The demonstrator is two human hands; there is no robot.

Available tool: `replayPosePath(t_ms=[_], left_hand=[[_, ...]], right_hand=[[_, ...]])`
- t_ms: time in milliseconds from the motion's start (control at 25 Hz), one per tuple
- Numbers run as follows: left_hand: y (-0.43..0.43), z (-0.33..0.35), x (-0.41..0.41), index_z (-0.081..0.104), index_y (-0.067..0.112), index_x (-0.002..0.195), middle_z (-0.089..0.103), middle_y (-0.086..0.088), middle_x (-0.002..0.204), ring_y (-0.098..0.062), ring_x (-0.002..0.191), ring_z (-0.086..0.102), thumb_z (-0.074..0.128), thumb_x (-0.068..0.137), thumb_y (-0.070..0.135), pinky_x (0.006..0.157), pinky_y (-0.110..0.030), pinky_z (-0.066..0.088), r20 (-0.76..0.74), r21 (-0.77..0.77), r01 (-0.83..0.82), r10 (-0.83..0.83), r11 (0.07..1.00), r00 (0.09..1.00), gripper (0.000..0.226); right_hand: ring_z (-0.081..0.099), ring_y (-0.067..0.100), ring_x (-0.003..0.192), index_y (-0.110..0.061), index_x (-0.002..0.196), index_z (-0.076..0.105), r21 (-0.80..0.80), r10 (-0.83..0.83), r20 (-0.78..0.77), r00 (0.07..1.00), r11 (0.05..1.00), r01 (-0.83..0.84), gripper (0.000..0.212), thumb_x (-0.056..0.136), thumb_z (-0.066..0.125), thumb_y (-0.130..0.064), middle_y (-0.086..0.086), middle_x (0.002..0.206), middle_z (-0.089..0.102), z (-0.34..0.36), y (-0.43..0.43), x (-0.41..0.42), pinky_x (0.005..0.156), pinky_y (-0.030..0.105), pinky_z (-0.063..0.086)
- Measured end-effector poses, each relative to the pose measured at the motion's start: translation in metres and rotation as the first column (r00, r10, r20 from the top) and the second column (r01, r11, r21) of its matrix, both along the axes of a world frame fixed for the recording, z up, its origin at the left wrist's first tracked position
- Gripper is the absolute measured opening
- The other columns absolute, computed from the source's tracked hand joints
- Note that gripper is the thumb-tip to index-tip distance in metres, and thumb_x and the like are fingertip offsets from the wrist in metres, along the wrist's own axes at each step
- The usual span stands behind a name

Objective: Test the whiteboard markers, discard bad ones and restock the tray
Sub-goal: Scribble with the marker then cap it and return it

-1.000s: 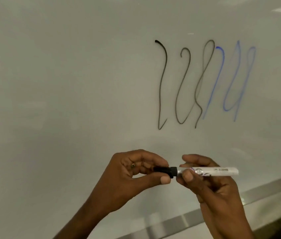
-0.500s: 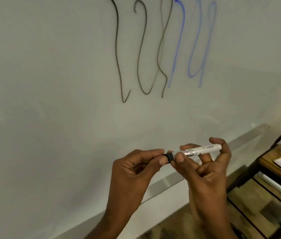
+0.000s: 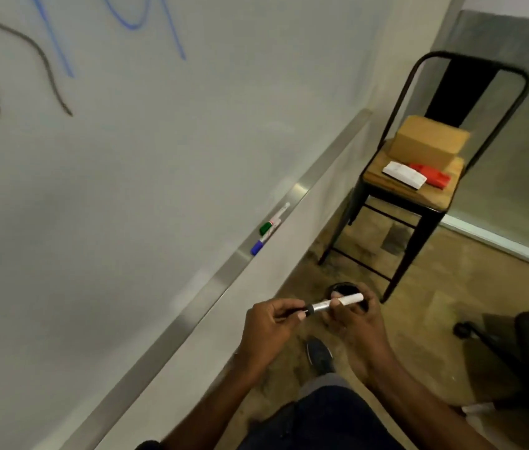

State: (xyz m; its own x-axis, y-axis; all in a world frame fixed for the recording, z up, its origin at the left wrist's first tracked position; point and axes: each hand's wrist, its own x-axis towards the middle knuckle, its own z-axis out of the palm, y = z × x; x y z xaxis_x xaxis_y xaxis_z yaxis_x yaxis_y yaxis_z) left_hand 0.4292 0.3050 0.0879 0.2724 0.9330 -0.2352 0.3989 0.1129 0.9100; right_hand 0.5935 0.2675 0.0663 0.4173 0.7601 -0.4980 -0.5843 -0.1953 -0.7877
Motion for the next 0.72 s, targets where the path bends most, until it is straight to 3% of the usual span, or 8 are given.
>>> replayPosePath(t_ms=[120, 160, 240, 280, 320, 400, 520, 720], left_hand=[[0.022, -0.052, 0.06, 0.075, 0.013, 0.111, 0.073, 0.007, 0.102, 0.017, 0.082, 0.064, 0.068, 0.09, 0.011, 0.078, 0.0, 0.047, -0.074, -0.131, 0.06, -0.07, 0.99, 0.995, 0.022], [0.029, -0.064, 0.079, 0.074, 0.013, 0.113, 0.071, 0.006, 0.103, 0.015, 0.083, 0.064, 0.066, 0.091, 0.011, 0.08, 0.0, 0.047, -0.092, -0.177, 0.061, -0.078, 0.982, 0.993, 0.023], [0.048, -0.082, 0.113, 0.072, 0.014, 0.117, 0.071, 0.003, 0.11, 0.003, 0.096, 0.065, 0.064, 0.093, 0.011, 0.095, -0.015, 0.051, -0.098, -0.27, 0.032, -0.06, 0.962, 0.993, 0.025], [0.058, -0.09, 0.127, 0.071, 0.014, 0.119, 0.071, 0.0, 0.116, -0.007, 0.105, 0.065, 0.063, 0.093, 0.011, 0.102, -0.024, 0.051, -0.095, -0.318, 0.014, -0.046, 0.948, 0.994, 0.027], [0.068, -0.097, 0.144, 0.069, 0.014, 0.123, 0.07, -0.003, 0.121, -0.014, 0.113, 0.064, 0.06, 0.095, 0.01, 0.105, -0.03, 0.049, -0.091, -0.372, 0.01, -0.048, 0.928, 0.995, 0.03], [0.086, -0.103, 0.174, 0.063, 0.015, 0.131, 0.065, -0.005, 0.131, -0.019, 0.122, 0.06, 0.052, 0.097, 0.006, 0.109, -0.032, 0.047, -0.071, -0.427, 0.029, -0.065, 0.904, 0.995, 0.036], [0.11, -0.111, 0.206, 0.05, 0.016, 0.143, 0.052, 0.007, 0.137, -0.011, 0.127, 0.051, 0.049, 0.099, 0.005, 0.106, -0.023, 0.041, -0.083, -0.419, 0.111, -0.16, 0.901, 0.984, 0.045], [0.153, -0.131, 0.232, 0.03, 0.008, 0.152, 0.035, -0.012, 0.158, -0.026, 0.145, 0.037, 0.051, 0.101, 0.014, 0.115, -0.031, 0.032, -0.272, -0.368, 0.19, -0.301, 0.91, 0.914, 0.055]], right_hand=[[0.07, 0.03, 0.086, 0.002, 0.123, 0.054, -0.184, -0.192, -0.164, 0.968, 0.97, 0.161, 0.081, 0.052, 0.092, -0.009, 0.024, 0.099, 0.07, -0.052, 0.016, 0.044, 0.069, 0.038, 0.062], [0.071, 0.026, 0.074, 0.005, 0.111, 0.059, -0.238, -0.22, -0.185, 0.958, 0.956, 0.174, 0.074, 0.047, 0.093, -0.012, 0.018, 0.083, 0.072, -0.064, 0.023, 0.06, 0.063, 0.035, 0.062], [0.068, 0.023, 0.062, 0.006, 0.096, 0.06, -0.32, -0.252, -0.199, 0.947, 0.93, 0.181, 0.026, 0.076, 0.076, 0.003, 0.013, 0.067, 0.068, -0.084, 0.038, 0.091, 0.053, 0.031, 0.061], [0.065, 0.025, 0.064, 0.006, 0.092, 0.06, -0.358, -0.271, -0.201, 0.941, 0.915, 0.187, 0.008, 0.087, 0.064, 0.009, 0.016, 0.07, 0.066, -0.093, 0.047, 0.105, 0.05, 0.03, 0.06], [0.063, 0.026, 0.069, 0.007, 0.094, 0.059, -0.397, -0.287, -0.202, 0.937, 0.898, 0.189, 0.005, 0.091, 0.058, 0.011, 0.018, 0.076, 0.064, -0.104, 0.058, 0.122, 0.05, 0.029, 0.06], [0.063, 0.028, 0.076, 0.009, 0.112, 0.058, -0.451, -0.307, -0.212, 0.928, 0.873, 0.186, 0.021, 0.091, 0.058, 0.01, 0.023, 0.09, 0.063, -0.125, 0.08, 0.152, 0.052, 0.029, 0.061], [0.064, 0.026, 0.081, 0.012, 0.126, 0.052, -0.502, -0.278, -0.251, 0.927, 0.857, 0.121, 0.035, 0.093, 0.059, 0.005, 0.023, 0.105, 0.063, -0.149, 0.11, 0.185, 0.054, 0.027, 0.061], [0.055, 0.035, 0.114, 0.001, 0.136, 0.044, -0.621, -0.129, -0.25, 0.96, 0.782, -0.056, 0.041, 0.097, 0.056, -0.002, 0.018, 0.14, 0.046, -0.176, 0.136, 0.227, 0.069, 0.038, 0.055]])
